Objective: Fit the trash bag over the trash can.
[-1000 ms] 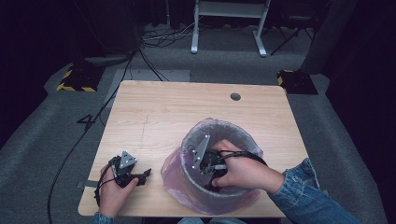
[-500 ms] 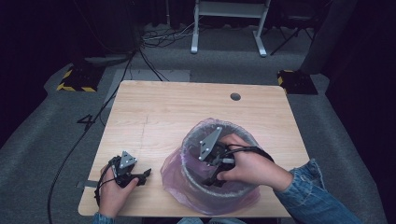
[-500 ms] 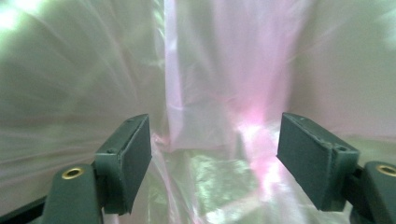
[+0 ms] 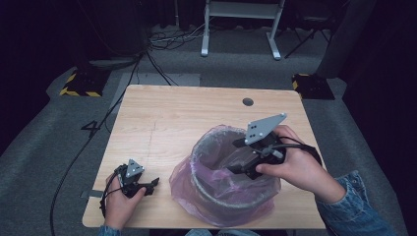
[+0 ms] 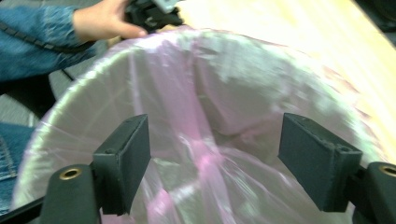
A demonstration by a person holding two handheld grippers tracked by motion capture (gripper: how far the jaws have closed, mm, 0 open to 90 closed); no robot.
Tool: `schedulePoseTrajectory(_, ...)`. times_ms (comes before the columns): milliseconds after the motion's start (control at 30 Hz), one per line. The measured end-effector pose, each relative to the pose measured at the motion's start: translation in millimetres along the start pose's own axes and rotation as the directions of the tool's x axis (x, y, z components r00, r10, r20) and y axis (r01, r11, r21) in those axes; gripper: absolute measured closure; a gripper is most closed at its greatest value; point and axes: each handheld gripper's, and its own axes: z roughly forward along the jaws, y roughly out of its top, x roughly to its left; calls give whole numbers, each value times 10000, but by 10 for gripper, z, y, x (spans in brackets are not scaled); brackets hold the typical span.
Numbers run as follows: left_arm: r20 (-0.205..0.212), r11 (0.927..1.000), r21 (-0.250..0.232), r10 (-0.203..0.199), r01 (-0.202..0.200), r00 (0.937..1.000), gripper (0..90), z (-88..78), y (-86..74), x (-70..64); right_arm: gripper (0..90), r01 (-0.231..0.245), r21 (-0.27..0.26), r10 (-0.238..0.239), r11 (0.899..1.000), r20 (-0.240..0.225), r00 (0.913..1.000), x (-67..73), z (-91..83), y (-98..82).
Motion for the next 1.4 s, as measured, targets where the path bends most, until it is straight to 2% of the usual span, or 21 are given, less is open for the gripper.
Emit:
schedulePoseTrajectory(100,-14,10000,-3,8,-8,10000,210,0,0,-1,242,-553,-327,565,9979,382,9977,-70,-119,-127)
schedulePoseTrajectory(200,-6,10000,3,4,-4,10000,210,0,0,0,241,-1081,-757,1145,9913,868,9896,-148,-238,-256)
schedulePoseTrajectory(333,-23,10000,-6,-37,37,10000,205,9,8,-1,241,-1518,-1214,1691,9809,1486,9743,-235,-396,-416)
schedulePoseTrajectory(467,-21,10000,15,-39,39,10000,197,15,13,-2,241,-1856,-1317,2086,9738,1904,9593,-308,-511,-576)
schedulePoseTrajectory(600,-9,10000,19,-50,50,10000,197,15,13,-2,240,-2187,-1400,2473,9657,2398,9388,-368,-596,-771)
schedulePoseTrajectory(733,-7,10000,23,-55,55,10000,197,15,13,-2,240,-2582,-1436,2885,9554,2644,9203,-427,-648,-964)
schedulePoseTrajectory(800,-10,10000,21,-48,48,10000,197,15,13,-2,238,-2783,-1468,3100,9492,2848,9071,-455,-685,-1072)
schedulePoseTrajectory(1100,3,10000,17,-82,82,10000,197,15,13,-3,231,-3488,-1512,3797,9249,3199,8681,-518,-758,-1467)
schedulePoseTrajectory(1400,-4,10000,13,-99,99,10000,198,15,12,-5,224,-4094,-1461,4344,9006,3357,8358,-521,-754,-1865)
